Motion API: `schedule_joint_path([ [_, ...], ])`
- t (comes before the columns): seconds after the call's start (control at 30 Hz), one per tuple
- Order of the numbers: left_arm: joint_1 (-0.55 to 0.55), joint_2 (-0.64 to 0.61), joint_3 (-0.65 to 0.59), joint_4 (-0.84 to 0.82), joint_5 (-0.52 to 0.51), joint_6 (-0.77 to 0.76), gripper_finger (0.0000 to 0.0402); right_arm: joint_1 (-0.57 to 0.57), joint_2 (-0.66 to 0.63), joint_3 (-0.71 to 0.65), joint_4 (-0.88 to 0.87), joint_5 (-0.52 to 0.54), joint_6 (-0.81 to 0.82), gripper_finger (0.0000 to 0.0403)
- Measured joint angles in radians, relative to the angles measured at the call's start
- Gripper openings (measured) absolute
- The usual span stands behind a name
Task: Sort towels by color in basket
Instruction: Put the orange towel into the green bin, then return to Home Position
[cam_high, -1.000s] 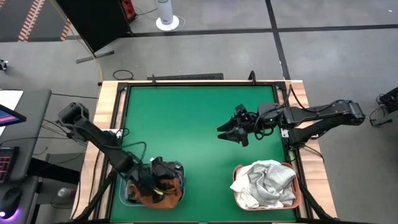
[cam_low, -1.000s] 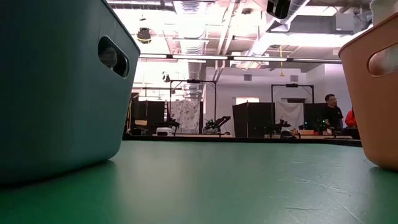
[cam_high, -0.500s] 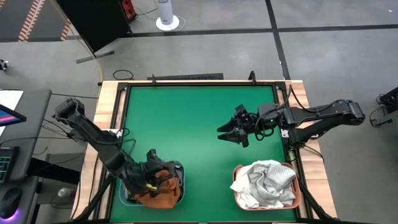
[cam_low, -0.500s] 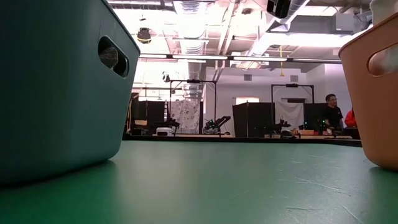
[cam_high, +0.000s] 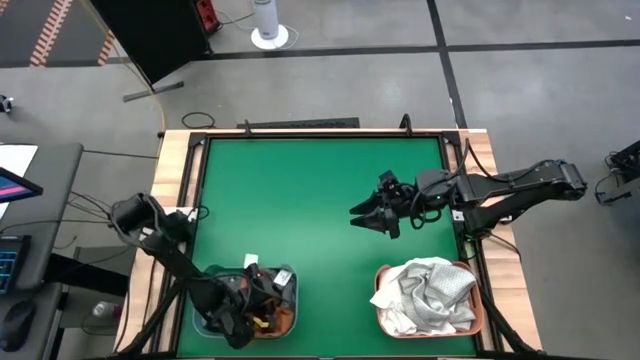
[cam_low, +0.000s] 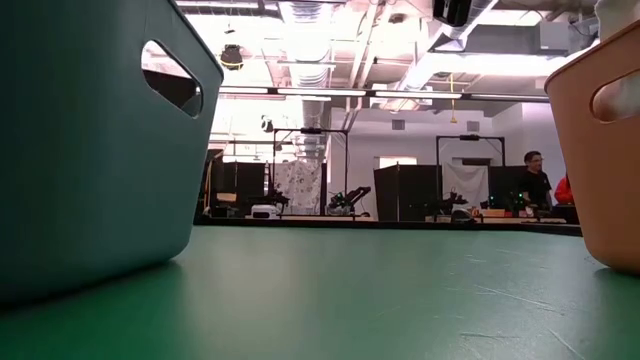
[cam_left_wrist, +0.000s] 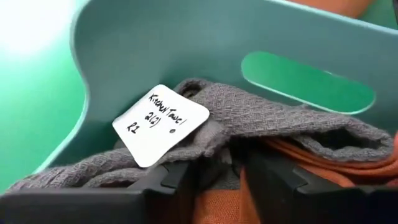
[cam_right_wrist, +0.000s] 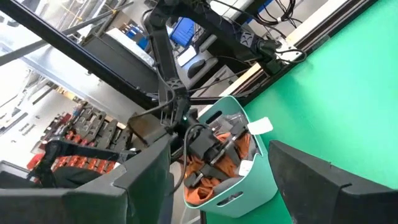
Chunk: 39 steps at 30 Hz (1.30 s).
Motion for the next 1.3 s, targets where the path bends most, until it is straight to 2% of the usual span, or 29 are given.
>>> schedule_joint_path([
  [0.13,0.006,-0.001,-0.001,-0.006,0.010,-0.006,0.0112,0.000,0.000,0.000,0.001,0.000,0.014,0.0296],
  [0.3,0.015,-0.085,-0.005,-0.010,0.052,0.144,0.0108,0.000,0.000,0.000,0.000,0.000,0.023,0.0296],
  [0.43,0.015,-0.197,-0.008,-0.046,0.070,0.278,0.0107,0.000,0.000,0.000,0.001,0.000,0.022,0.0296],
  [0.67,0.013,-0.430,-0.009,-0.096,0.056,0.359,0.0107,0.000,0.000,0.000,0.001,0.001,0.005,0.0296],
  [0.87,0.038,-0.613,-0.008,-0.094,0.013,0.264,0.0107,0.011,-0.005,0.000,0.005,0.033,-0.067,0.0296],
  [0.97,0.047,-0.674,-0.007,-0.095,-0.033,0.266,0.0107,0.038,-0.024,0.000,0.018,0.095,-0.150,0.0296],
  [1.13,0.047,-0.708,-0.006,-0.167,-0.065,0.254,0.0107,0.042,-0.095,-0.002,-0.023,0.108,-0.237,0.0295],
  [1.3,0.062,-0.708,-0.006,-0.322,-0.138,0.168,0.0107,0.008,-0.256,-0.084,-0.087,0.131,-0.233,0.0295],
])
